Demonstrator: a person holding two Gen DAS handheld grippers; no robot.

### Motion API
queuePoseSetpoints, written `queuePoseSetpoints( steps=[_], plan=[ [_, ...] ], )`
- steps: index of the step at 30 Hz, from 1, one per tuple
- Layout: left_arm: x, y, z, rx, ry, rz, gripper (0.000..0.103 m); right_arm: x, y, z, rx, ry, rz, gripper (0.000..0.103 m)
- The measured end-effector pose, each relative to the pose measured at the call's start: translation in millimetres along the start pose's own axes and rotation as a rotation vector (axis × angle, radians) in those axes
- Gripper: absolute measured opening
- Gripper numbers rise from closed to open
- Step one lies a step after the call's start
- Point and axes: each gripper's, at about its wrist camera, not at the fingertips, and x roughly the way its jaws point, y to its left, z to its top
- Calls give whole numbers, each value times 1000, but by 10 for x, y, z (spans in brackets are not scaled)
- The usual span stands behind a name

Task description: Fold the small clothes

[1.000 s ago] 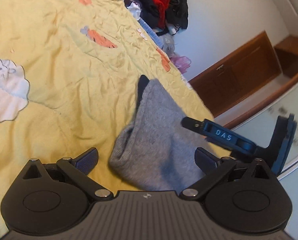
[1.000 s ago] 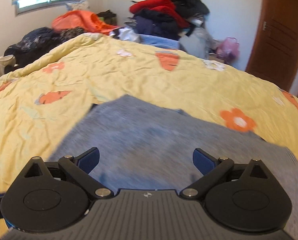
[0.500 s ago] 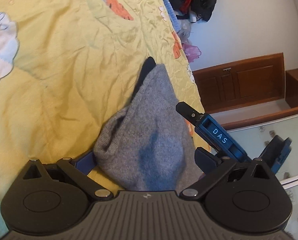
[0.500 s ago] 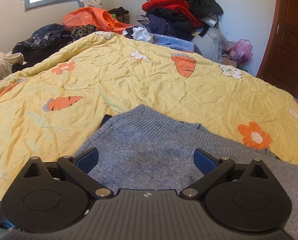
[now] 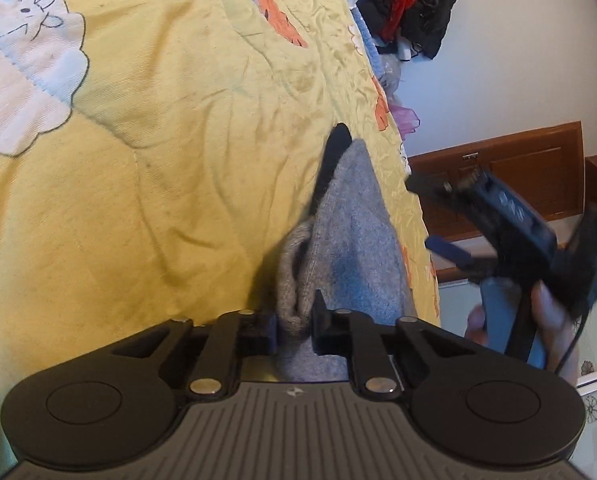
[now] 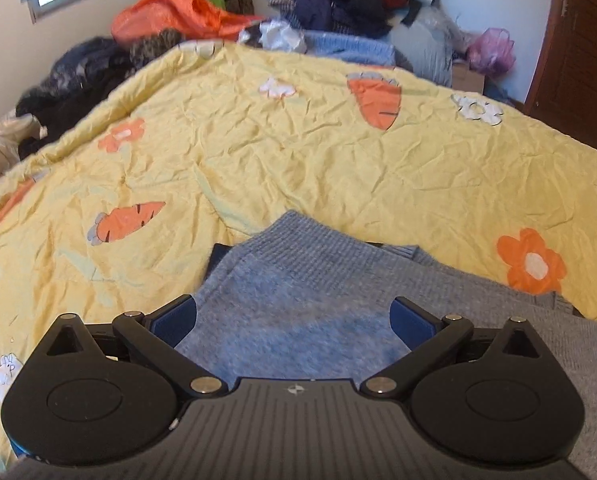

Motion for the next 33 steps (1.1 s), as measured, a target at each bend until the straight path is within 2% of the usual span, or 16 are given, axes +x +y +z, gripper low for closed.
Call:
queuePoseSetpoints(
  steps=[2,5,8,10,13,16,20,24,28,32,33],
  plan=[
    [-9,53,-5,-11,-7,-26,9,92,130,88,-48,32,-38,101],
    [8,139,15,-56,-10,-75,8,84,219,148,-68,34,-58,101],
    [32,227,42,-127,-6,-139,8,15,198,177,-63,37,-70,101],
    [32,208,41,-133,-11,-163,8,-75,117,186,-37,34,-61,101],
    [14,8,17,-85,-28,-168,8,-263,-49,176,-12,17,-53,101],
    [44,-306,-38,19,-36,-145,8,-485,-253,124,9,-7,-32,101],
    [134,-805,-203,212,-27,-77,8,-786,-563,17,31,-45,6,101],
    [356,-1261,-500,398,-9,-17,8,-899,-900,-58,74,-45,42,102],
    [677,-1338,-737,441,59,12,8,-732,-1190,-145,160,2,134,102],
    [1010,-1123,-851,418,125,70,8,-339,-1418,-212,315,89,258,102],
    [1026,-1073,-852,408,122,47,8,-238,-1455,-214,349,108,285,102]
  ],
)
